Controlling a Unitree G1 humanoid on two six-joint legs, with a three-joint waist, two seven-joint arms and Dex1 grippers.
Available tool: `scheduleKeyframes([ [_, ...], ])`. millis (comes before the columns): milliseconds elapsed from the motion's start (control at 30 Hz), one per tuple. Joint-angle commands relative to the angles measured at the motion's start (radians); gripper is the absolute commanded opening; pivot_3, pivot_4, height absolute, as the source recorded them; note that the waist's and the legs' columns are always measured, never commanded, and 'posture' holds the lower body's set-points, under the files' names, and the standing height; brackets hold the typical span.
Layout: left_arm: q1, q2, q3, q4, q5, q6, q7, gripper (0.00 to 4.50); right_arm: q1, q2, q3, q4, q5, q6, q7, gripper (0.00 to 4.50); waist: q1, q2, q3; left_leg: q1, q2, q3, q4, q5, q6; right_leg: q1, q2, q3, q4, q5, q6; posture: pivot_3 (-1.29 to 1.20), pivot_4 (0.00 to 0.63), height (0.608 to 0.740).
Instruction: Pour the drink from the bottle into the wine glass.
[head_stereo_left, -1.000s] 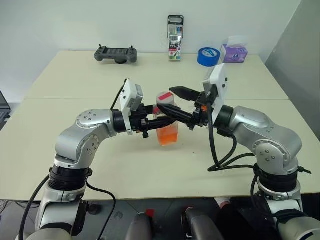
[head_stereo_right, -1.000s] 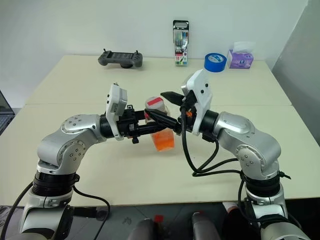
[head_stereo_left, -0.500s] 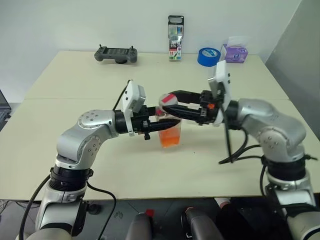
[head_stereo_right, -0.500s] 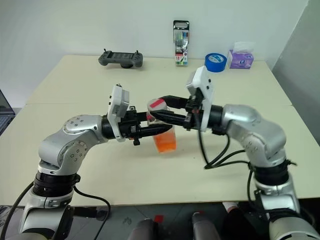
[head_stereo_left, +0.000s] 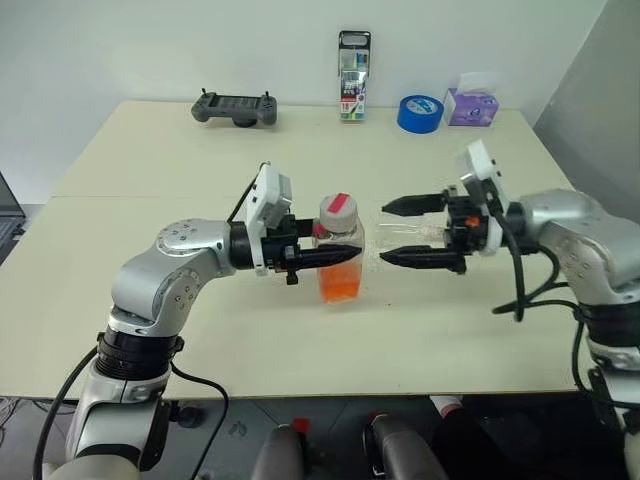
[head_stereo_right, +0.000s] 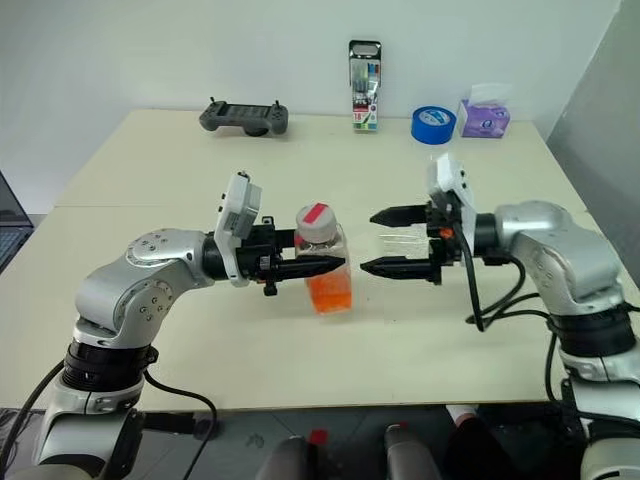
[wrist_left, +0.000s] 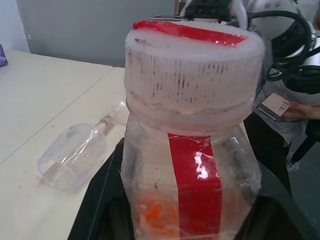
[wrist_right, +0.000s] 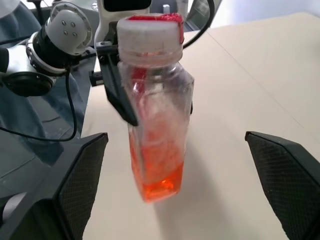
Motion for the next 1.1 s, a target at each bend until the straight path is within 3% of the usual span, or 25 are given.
scheduleKeyframes([
  [33, -0.014, 0.000, 0.026, -0.013, 0.002, -0.033, 0.007, 1.81, 0.037, 0.054, -0.076, -0.190, 0.083, 0.075, -0.179, 4.48, -0.004, 0.000, 0.000, 0.000, 0.000, 0.000, 0.000, 0.000, 0.000, 0.000, 0.000, 0.000, 0.000, 0.000, 0.000, 0.00, 0.150, 0.740],
  [200, -0.028, -0.010, 0.018, 0.005, 0.013, -0.041, 0.015, 1.81, 0.001, 0.281, -0.016, -0.261, 0.018, 0.073, -0.478, 4.48, -0.012, 0.000, 0.000, 0.001, 0.002, -0.001, 0.000, 0.000, 0.000, 0.000, 0.002, 0.001, 0.002, -0.001, 0.001, 0.00, 0.150, 0.740],
  [400, -0.030, -0.008, 0.014, 0.001, 0.016, -0.040, 0.016, 1.81, -0.047, 0.395, 0.054, -0.233, -0.083, 0.040, -0.610, 4.48, -0.005, 0.001, 0.000, 0.000, 0.001, 0.000, 0.000, 0.000, 0.000, -0.001, 0.001, 0.001, 0.000, 0.000, 0.000, 0.00, 0.150, 0.740],
  [733, -0.023, 0.000, 0.019, -0.007, 0.027, -0.041, 0.026, 1.81, 0.006, 0.324, 0.043, -0.190, -0.157, -0.022, -0.574, 4.48, -0.002, 0.001, 0.000, 0.000, 0.000, 0.001, 0.000, 0.000, 0.000, -0.001, 0.001, 0.001, 0.000, 0.000, 0.000, 0.00, 0.150, 0.740],
  [967, -0.020, 0.002, 0.019, -0.005, 0.031, -0.047, 0.023, 1.81, 0.029, 0.231, -0.028, -0.230, -0.059, 0.011, -0.508, 4.48, -0.002, 0.001, 0.000, 0.000, 0.000, 0.000, 0.000, 0.000, 0.000, -0.001, 0.001, 0.001, 0.000, 0.000, 0.000, 0.00, 0.150, 0.740],
  [1100, -0.029, -0.002, 0.018, 0.004, 0.036, -0.051, 0.018, 1.81, 0.026, 0.232, -0.048, -0.270, 0.054, 0.058, -0.478, 4.48, -0.003, 0.001, 0.000, 0.000, 0.000, 0.001, 0.000, 0.000, 0.000, 0.000, 0.001, 0.001, 0.000, 0.000, 0.000, 0.00, 0.150, 0.740],
])
